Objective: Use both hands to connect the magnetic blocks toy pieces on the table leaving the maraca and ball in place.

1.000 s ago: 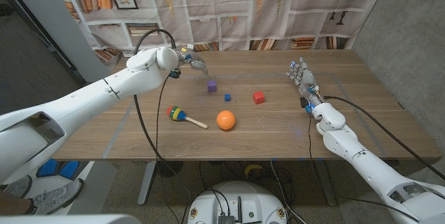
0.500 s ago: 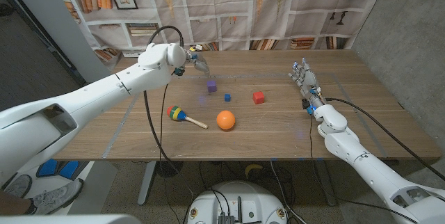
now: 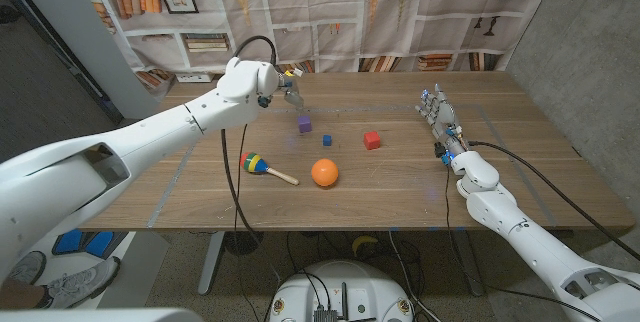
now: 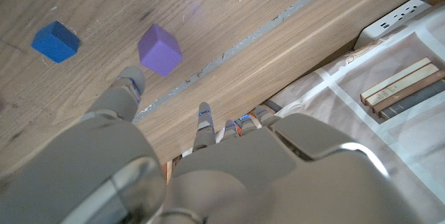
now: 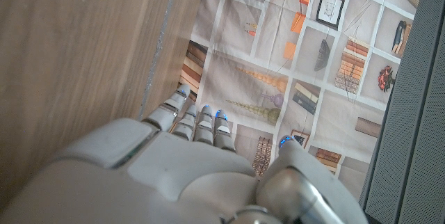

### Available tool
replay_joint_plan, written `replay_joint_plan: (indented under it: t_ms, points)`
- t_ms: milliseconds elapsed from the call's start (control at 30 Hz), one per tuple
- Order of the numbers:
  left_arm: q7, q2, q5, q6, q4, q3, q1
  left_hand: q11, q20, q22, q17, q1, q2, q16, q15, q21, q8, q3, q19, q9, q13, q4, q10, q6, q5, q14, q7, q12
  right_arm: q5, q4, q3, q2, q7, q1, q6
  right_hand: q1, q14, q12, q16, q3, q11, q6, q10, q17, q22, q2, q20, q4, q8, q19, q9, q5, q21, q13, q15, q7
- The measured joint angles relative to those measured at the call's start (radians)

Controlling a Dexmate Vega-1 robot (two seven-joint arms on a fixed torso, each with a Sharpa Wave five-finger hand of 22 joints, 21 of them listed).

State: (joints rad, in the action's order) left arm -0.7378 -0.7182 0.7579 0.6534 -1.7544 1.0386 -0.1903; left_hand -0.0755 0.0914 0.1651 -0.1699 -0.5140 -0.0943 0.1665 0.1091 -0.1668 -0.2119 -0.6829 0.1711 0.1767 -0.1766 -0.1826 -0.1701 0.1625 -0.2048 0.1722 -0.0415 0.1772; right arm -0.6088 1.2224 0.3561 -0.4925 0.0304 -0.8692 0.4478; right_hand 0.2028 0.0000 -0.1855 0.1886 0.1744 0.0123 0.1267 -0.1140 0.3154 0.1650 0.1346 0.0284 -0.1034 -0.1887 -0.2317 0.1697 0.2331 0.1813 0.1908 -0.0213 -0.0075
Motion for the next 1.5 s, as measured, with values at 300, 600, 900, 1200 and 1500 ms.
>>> replay_joint_plan:
  t_ms: [300,600,900,1200,1500]
  points:
    - [-0.04,0.052,0.086,-0.012,0.053,0.021,0.005,-0.012,0.005,0.0,0.0,-0.012,0.002,0.0,0.014,0.0,0.0,0.004,0.005,0.0,0.0,0.004,0.002,0.004,0.0,-0.003,-0.004,0.0,0.0,0.01,-0.002,-0.005,0.0,-0.004,-0.004,0.0,0.0,0.0,0.004,0.0,0.0,0.006,0.0,-0.005,0.0,0.0,0.0,0.0,0.0,0.0,0.0,0.0,0.0,0.0,0.0,-0.006]
    - [-0.053,0.096,0.15,-0.01,0.096,0.034,-0.001,-0.023,0.011,0.0,0.0,-0.021,0.002,0.004,0.02,-0.004,0.005,0.004,0.0,0.0,0.0,0.004,0.002,0.021,0.0,0.003,-0.012,0.004,-0.003,0.022,-0.005,-0.011,-0.006,-0.015,-0.011,0.0,0.0,0.0,0.004,0.003,0.0,0.005,0.0,-0.005,0.0,0.0,0.0,-0.003,0.0,0.0,0.0,0.0,0.0,0.0,0.0,-0.005]
    - [-0.034,0.134,0.202,0.018,0.126,0.041,-0.028,-0.023,0.02,0.0,0.0,-0.034,0.008,0.009,0.02,-0.012,0.0,0.004,0.002,0.0,0.0,0.004,0.002,0.049,0.0,0.003,-0.016,0.013,-0.006,0.03,-0.009,-0.013,-0.01,-0.024,-0.011,0.0,0.0,0.0,0.005,0.007,-0.004,0.011,-0.004,-0.009,0.0,0.0,0.0,0.001,0.0,0.0,0.0,0.0,0.0,0.0,0.0,0.0]
    - [0.016,0.161,0.243,0.05,0.144,0.045,-0.057,-0.019,0.023,0.0,0.0,-0.055,0.002,0.015,0.016,-0.019,-0.009,0.004,-0.002,0.0,0.0,0.004,-0.002,0.089,0.0,-0.001,-0.012,0.027,-0.007,0.031,-0.011,-0.013,-0.012,-0.027,-0.011,0.0,0.0,0.0,0.008,0.01,-0.004,0.011,-0.004,-0.009,0.0,0.0,0.0,-0.002,0.0,0.0,0.003,0.0,0.0,0.0,0.0,0.0]
    - [0.068,0.181,0.257,0.07,0.168,0.045,-0.086,-0.008,0.023,0.0,0.0,-0.07,-0.002,0.023,0.005,-0.027,-0.016,0.004,-0.002,0.0,0.0,0.004,-0.002,0.115,0.0,-0.001,-0.014,0.031,-0.01,0.022,-0.012,-0.01,-0.012,-0.025,-0.006,0.0,0.0,0.0,0.008,0.01,-0.004,0.011,-0.004,-0.014,0.0,0.0,0.0,-0.002,0.0,0.0,0.005,0.0,0.0,0.0,0.0,0.0]
